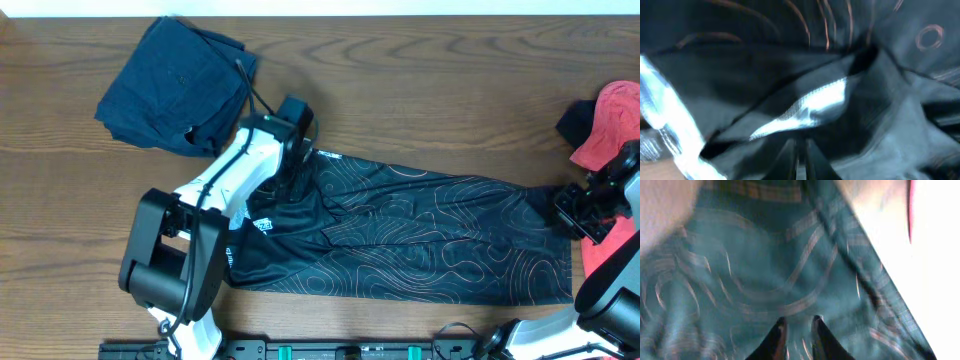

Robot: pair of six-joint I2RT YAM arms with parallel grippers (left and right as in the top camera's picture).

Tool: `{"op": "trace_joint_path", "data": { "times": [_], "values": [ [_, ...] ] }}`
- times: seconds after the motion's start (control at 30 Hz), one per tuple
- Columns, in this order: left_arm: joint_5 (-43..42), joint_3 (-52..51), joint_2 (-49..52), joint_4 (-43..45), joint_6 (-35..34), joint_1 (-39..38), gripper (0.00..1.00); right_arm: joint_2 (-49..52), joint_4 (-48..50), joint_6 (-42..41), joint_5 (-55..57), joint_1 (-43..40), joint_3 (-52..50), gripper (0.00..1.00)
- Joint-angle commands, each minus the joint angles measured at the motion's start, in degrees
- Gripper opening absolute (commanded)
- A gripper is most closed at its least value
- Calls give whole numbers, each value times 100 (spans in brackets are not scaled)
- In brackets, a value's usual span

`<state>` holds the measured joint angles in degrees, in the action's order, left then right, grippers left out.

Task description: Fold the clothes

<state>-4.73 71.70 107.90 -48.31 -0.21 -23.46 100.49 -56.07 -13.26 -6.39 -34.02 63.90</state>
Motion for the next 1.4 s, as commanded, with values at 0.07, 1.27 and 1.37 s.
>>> {"op": "trace_joint_path", "data": {
  "times": [0.07,1.27,1.37],
  "values": [
    [-63,-487,44,787,-7,9,11,4,874,-527,-142,149,-654,14],
    [-603,-369,-699,2472,208,1561,51,-721,5180,-960,-3147,-90,-2103,49],
    [-603,-369,-1064,2028,208,1563,57,-1161,4815,-955,-3195,-271,-2059,53]
  ]
}}
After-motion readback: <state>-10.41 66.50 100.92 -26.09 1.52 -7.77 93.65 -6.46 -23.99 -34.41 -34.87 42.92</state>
